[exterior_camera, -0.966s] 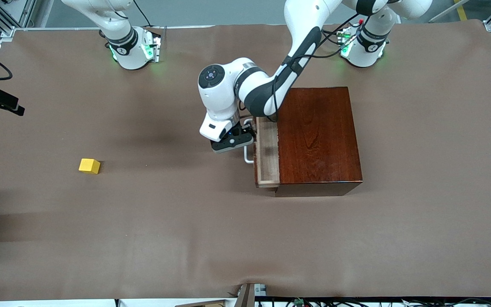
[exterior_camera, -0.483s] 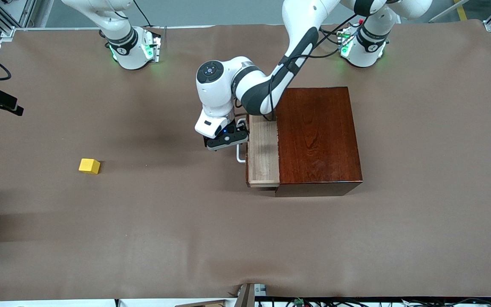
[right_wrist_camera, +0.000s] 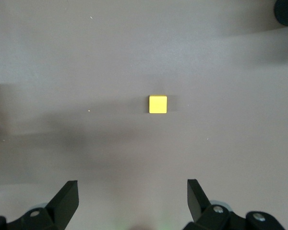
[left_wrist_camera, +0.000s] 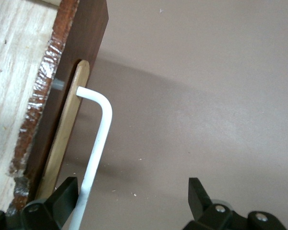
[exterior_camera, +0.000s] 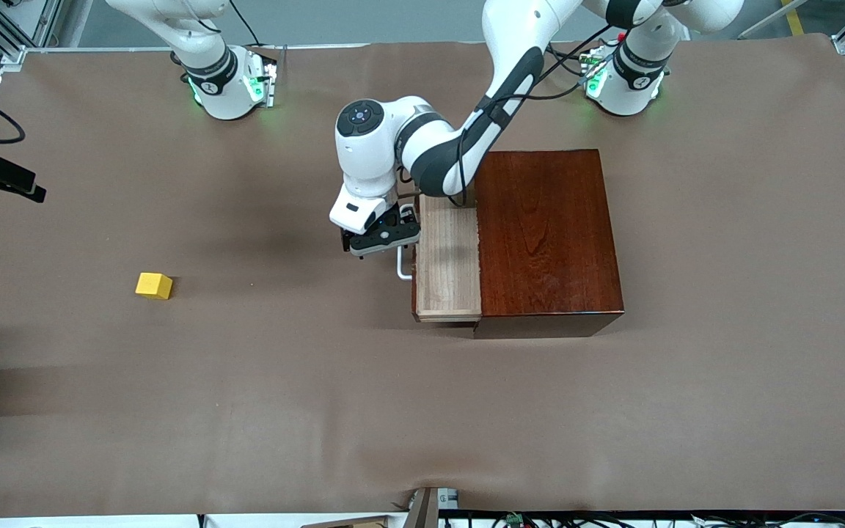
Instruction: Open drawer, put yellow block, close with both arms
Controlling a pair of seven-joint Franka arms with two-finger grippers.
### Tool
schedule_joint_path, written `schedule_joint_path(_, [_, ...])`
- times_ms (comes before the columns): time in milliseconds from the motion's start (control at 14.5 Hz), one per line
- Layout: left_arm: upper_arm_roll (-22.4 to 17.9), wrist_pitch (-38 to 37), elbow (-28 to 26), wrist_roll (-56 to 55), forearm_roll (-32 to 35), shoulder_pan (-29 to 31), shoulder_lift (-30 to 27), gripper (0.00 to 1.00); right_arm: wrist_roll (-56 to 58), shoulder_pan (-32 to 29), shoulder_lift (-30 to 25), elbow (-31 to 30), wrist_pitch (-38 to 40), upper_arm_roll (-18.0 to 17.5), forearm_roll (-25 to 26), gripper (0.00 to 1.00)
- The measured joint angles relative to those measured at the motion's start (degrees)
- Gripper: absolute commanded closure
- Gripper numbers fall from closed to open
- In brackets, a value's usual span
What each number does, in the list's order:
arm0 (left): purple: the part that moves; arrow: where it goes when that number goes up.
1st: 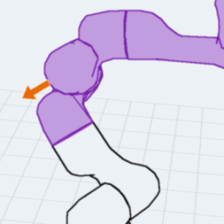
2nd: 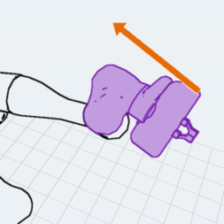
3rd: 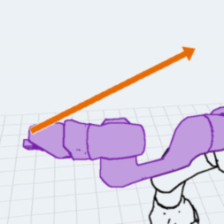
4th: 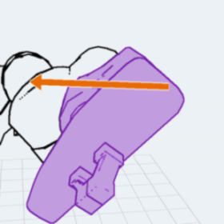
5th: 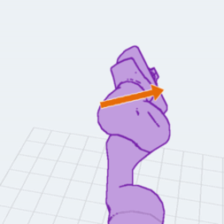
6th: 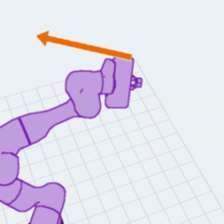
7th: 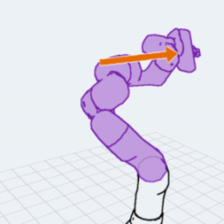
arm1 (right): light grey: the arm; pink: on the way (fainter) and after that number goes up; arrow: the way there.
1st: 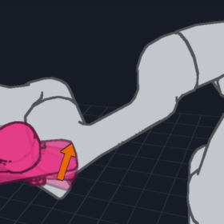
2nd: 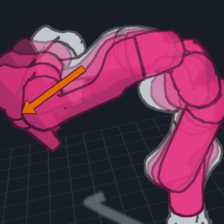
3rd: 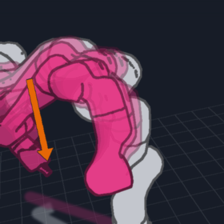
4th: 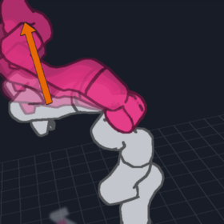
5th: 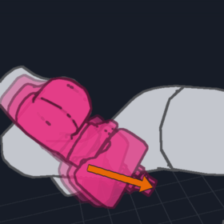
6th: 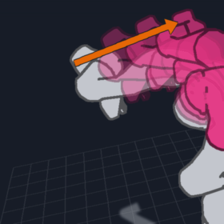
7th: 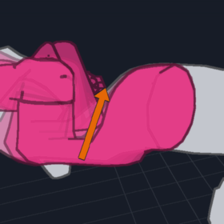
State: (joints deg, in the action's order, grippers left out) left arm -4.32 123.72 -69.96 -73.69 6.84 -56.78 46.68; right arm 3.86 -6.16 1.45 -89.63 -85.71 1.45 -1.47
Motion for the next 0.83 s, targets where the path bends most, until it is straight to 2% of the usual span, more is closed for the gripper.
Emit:
schedule_joint_path(552, [-0.3,-7.8,2.1,0.0,0.0,-0.4,-1.2,0.0,0.0,0.0,7.6,0.1,-4.3,-0.3,-2.1,0.0])
schedule_joint_path(828, [-2.7,-17.7,3.1,2.1,0.0,0.0,-8.6,0.0,0.0,0.0,10.1,0.1,-6.4,-0.3,-2.4,0.0])
